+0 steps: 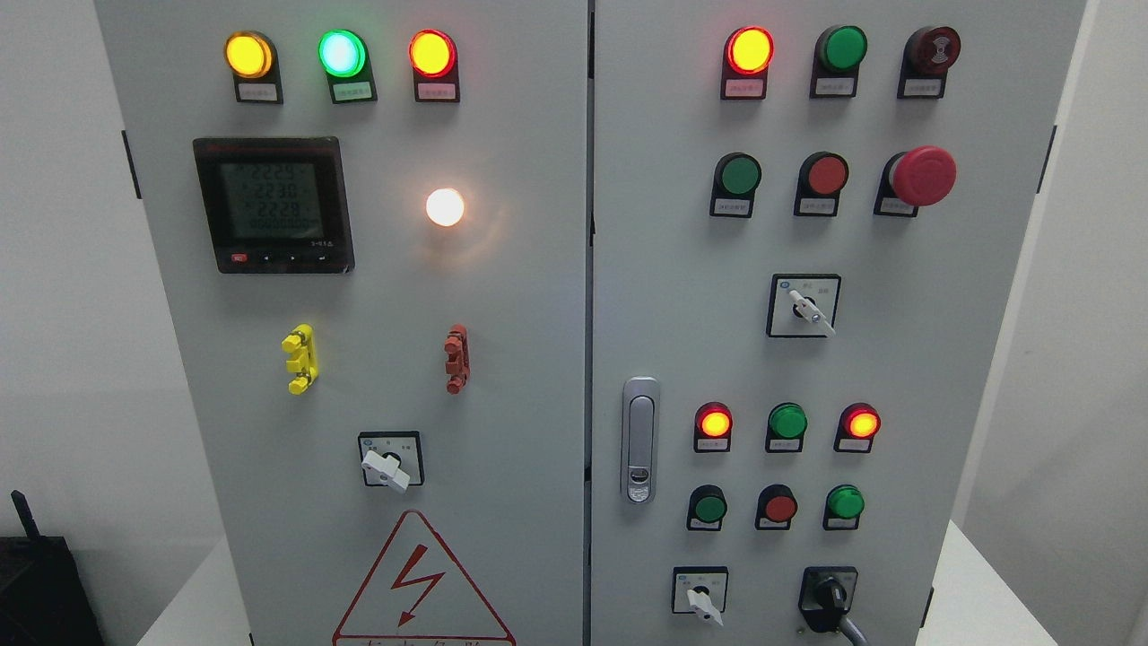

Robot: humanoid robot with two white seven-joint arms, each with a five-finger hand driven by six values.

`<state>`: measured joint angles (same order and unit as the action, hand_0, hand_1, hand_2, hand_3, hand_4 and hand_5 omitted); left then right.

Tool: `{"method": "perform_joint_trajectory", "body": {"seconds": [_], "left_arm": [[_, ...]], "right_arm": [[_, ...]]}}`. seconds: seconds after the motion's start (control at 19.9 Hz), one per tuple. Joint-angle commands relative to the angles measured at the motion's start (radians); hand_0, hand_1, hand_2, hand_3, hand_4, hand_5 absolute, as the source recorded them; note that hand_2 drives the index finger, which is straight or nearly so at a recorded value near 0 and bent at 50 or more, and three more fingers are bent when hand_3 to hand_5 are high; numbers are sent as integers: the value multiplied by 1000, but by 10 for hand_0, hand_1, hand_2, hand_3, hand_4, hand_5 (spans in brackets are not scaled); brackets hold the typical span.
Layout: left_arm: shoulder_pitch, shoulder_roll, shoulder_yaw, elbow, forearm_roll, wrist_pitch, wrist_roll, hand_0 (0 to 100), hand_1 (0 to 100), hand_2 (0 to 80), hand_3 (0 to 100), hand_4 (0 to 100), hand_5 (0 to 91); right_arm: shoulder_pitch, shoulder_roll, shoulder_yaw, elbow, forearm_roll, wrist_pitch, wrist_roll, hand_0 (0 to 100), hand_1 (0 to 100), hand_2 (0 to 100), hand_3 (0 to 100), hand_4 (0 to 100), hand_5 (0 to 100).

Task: Trip black knob to open circuit
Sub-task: 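Raise the right hand up to the black rotary knob, then grip the black knob with the right hand and twist it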

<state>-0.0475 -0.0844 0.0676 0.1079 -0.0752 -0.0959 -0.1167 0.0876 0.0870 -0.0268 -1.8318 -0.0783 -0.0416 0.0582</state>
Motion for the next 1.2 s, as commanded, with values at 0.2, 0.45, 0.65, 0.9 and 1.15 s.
{"method": "perform_joint_trajectory", "body": {"seconds": [0.2,0.45,0.65,0.9,1.15], "left_arm": [[0,0,0,-25,0,-1,0,120,389,0,0,0,0],[0,0,0,-25,0,-1,0,120,389,0,0,0,0],[0,0,0,-25,0,-1,0,120,389,0,0,0,0],[0,0,0,-25,0,-1,0,120,389,0,0,0,0],[0,0,0,-25,0,-1,0,120,389,0,0,0,0]], "right_arm": [[-2,2,4,-4,0,-3,-1,0,16,59,1000,1000,975],[-3,2,7,-4,0,-3,-1,0,11,60,1000,1000,975],[-8,2,7,-6,0,-4,-1,0,8,62,1000,1000,975],[-8,2,8,-10,0,-7,-1,0,6,64,1000,1000,975],[-5,3,16,-10,0,-7,-1,0,3,66,1000,1000,974]]}}
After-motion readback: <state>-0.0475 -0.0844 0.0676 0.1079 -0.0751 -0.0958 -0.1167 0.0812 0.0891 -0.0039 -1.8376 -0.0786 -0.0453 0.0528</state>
